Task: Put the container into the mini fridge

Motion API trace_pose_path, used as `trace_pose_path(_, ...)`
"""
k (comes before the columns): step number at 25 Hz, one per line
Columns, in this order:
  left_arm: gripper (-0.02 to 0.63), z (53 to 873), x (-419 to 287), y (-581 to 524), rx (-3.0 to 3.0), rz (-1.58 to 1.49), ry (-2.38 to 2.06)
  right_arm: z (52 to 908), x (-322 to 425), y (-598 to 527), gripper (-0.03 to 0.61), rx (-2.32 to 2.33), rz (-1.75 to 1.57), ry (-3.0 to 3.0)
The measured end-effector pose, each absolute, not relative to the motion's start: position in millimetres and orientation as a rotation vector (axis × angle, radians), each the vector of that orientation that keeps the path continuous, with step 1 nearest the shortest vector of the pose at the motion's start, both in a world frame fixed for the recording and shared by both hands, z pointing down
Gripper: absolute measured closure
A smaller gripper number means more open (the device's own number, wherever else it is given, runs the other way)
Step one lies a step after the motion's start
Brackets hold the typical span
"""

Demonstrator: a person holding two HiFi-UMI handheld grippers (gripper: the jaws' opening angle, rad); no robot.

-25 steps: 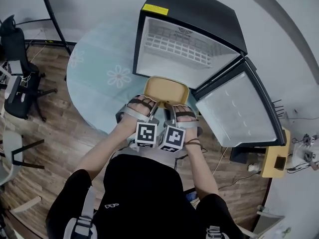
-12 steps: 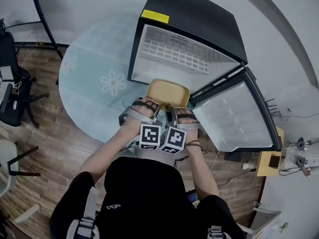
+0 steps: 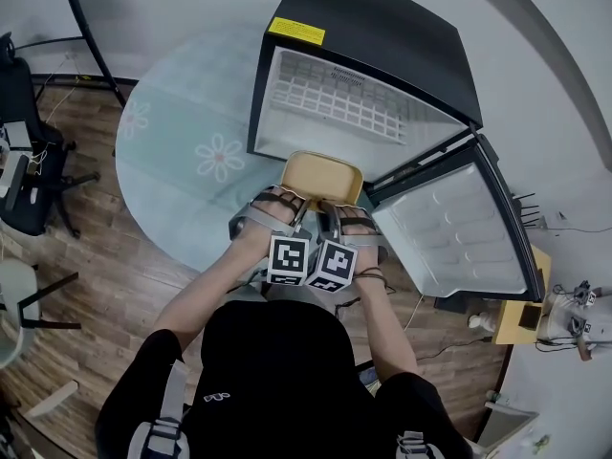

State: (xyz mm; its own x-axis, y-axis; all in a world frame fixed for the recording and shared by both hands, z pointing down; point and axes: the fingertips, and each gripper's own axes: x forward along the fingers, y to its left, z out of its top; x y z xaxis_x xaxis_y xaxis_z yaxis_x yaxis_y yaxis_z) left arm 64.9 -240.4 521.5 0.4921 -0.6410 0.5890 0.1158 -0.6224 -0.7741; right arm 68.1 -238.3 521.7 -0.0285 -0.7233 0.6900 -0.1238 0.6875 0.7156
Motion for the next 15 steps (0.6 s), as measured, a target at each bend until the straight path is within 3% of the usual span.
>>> trace_pose_path(15,0.586,547,101,-262,-1.984,-1.233,0.367,545,105,-260,0.563,0.697,-0.482,-1.587)
